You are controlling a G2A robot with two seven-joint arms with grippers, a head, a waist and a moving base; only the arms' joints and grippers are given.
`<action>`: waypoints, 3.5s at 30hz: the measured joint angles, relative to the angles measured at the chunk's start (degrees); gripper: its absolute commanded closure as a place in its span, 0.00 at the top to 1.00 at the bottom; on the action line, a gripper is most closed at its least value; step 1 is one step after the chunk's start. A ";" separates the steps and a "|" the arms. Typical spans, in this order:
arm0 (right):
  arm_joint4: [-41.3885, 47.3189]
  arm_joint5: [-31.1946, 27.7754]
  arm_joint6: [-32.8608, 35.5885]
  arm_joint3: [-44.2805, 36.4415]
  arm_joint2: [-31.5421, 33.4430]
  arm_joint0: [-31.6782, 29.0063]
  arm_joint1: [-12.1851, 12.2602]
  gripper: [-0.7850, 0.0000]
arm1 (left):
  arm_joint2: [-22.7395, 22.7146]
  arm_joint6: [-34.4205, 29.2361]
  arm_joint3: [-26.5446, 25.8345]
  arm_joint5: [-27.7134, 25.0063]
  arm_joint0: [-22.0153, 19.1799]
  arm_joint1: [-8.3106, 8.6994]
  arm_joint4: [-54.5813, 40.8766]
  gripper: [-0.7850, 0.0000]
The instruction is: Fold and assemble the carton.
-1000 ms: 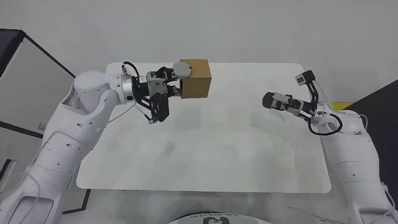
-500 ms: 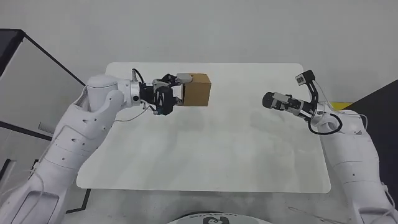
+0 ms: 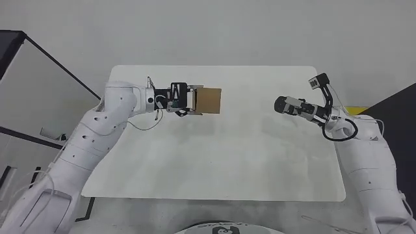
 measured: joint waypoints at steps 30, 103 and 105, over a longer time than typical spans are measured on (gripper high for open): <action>0.00 0.00 0.00 0.00 0.00 0.00 0.00 1.00 | 10.52 -7.94 14.99 -1.62 -0.46 -5.37 -25.79 0.00; 0.00 0.00 0.00 0.00 0.00 0.00 0.00 1.00 | 28.93 15.68 47.35 5.17 -10.14 -19.23 -15.38 0.29; 0.00 0.00 0.00 0.00 0.00 0.00 0.00 1.00 | 29.06 16.01 47.93 5.12 -10.29 -19.46 -15.35 0.33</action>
